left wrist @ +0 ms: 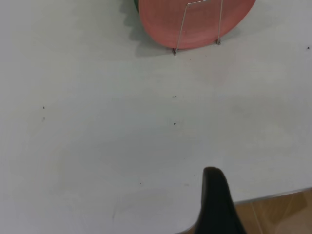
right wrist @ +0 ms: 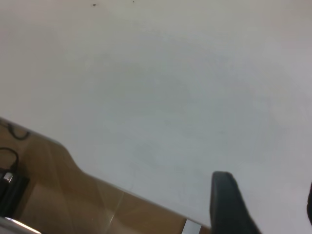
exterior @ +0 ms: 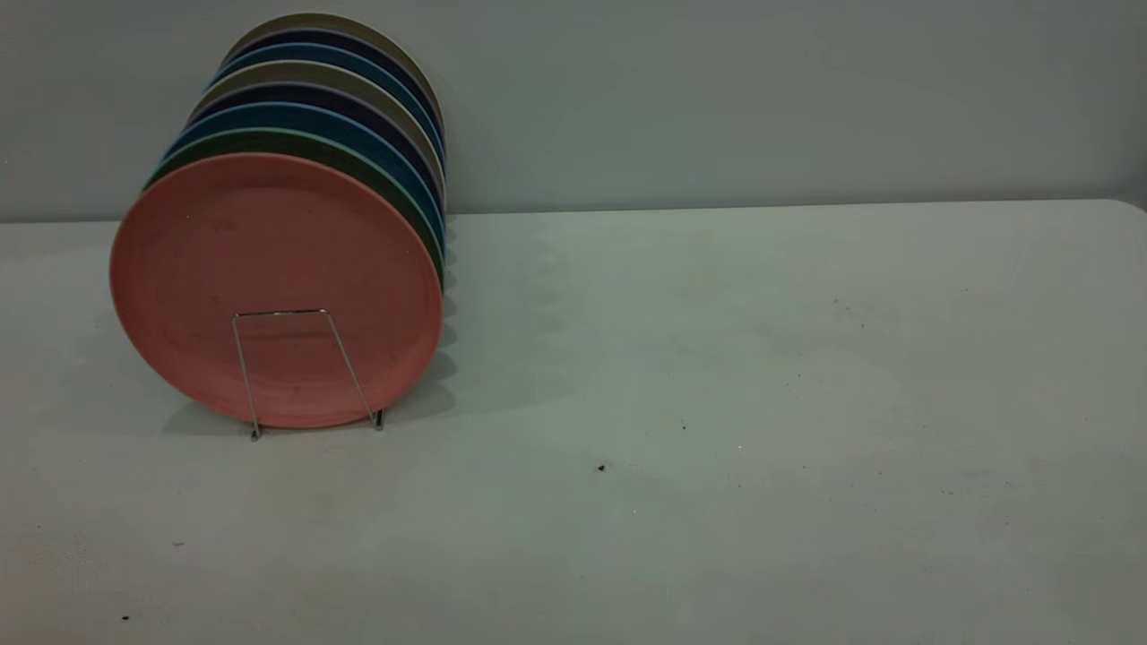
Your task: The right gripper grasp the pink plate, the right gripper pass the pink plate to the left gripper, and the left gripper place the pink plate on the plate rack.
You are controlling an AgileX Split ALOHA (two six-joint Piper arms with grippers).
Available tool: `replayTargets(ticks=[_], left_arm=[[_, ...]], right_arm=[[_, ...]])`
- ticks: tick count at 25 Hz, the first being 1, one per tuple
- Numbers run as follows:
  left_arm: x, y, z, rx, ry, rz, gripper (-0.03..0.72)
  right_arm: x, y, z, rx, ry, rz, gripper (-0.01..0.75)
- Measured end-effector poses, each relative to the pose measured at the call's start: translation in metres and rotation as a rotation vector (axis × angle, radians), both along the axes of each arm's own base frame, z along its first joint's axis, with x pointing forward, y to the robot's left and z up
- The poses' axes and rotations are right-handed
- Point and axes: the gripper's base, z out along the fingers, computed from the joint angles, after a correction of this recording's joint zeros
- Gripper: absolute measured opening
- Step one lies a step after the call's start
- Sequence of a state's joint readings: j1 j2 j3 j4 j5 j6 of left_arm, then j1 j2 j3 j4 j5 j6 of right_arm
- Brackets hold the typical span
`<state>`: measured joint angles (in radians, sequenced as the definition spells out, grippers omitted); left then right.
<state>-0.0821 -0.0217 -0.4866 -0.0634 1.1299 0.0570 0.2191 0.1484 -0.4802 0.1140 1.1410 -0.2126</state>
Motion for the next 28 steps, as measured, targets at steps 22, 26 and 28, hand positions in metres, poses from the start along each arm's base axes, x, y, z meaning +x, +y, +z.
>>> replayTargets(ticks=[22, 26, 28], left_arm=[[0.0, 0.0, 0.0, -0.001, 0.0, -0.001, 0.519], [0.0, 0.0, 0.0, 0.0, 0.0, -0.001, 0.519], [0.0, 0.0, 0.0, 0.0, 0.0, -0.001, 0.519]], right_arm=[[-0.021, -0.002, 0.0, 0.025, -0.162, -0.218, 0.403], [-0.021, -0.002, 0.0, 0.025, -0.163, -0.218, 0.403], [-0.021, -0.002, 0.0, 0.025, -0.163, -0.218, 0.403]])
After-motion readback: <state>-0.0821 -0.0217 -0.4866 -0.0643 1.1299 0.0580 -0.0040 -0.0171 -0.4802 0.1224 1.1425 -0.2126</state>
